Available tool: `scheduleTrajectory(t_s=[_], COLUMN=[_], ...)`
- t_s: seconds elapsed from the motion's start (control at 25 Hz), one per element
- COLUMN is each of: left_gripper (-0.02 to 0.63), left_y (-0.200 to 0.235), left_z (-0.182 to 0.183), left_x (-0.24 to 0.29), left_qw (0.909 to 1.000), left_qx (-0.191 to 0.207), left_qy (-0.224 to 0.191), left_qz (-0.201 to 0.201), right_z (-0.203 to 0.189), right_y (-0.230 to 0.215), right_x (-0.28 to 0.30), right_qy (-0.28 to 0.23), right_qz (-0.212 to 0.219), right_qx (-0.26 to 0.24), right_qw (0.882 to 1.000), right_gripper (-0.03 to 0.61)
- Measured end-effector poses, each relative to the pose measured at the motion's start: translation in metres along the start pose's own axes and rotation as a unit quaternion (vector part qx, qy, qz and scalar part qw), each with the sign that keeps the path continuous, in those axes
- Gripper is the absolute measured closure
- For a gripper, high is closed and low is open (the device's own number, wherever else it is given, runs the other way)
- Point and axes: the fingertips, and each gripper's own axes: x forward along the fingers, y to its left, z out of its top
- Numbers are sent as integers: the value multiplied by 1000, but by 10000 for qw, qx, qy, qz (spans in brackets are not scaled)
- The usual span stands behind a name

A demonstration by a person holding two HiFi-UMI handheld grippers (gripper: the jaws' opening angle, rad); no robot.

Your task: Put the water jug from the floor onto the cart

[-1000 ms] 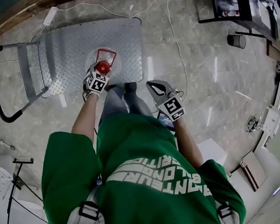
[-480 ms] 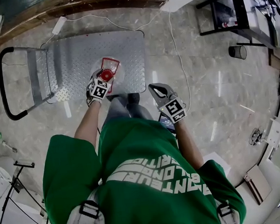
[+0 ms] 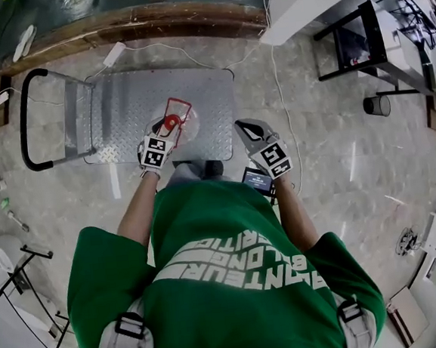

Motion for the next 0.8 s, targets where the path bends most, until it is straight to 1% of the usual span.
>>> scheduleTrajectory(t_s=[0.16, 0.24, 0.36, 0.52, 0.64, 0.8], left_gripper=[460, 491, 529, 597, 597, 598], left_y=[-21, -32, -53, -71, -85, -105], left_z=[30, 37, 37, 40, 41, 52], left_x=[-34, -52, -72, -95, -113, -137], left_qw=[9986, 9969, 9953, 9939, 9921, 9877], left_qx=[-214, -315, -445, -473, -527, -496], left_qy=[-446, -643, -772, -865, -984, -1329], left_qz=[192, 321, 388, 498, 579, 658], right_z=[10, 11, 3, -4, -14, -26], right_y=[-27, -33, -34, -32, -22, -10], right_x=[-17, -25, -37, -46, -49, -52], right_qy=[-257, -355, -408, -539, -580, -692], right_qz=[-78, -95, -51, 92, 251, 426], right_qx=[-116, -171, -163, -157, -123, -13], right_qw=[9996, 9992, 9990, 9984, 9979, 9967], right_gripper=[586, 586, 586, 586, 586, 586])
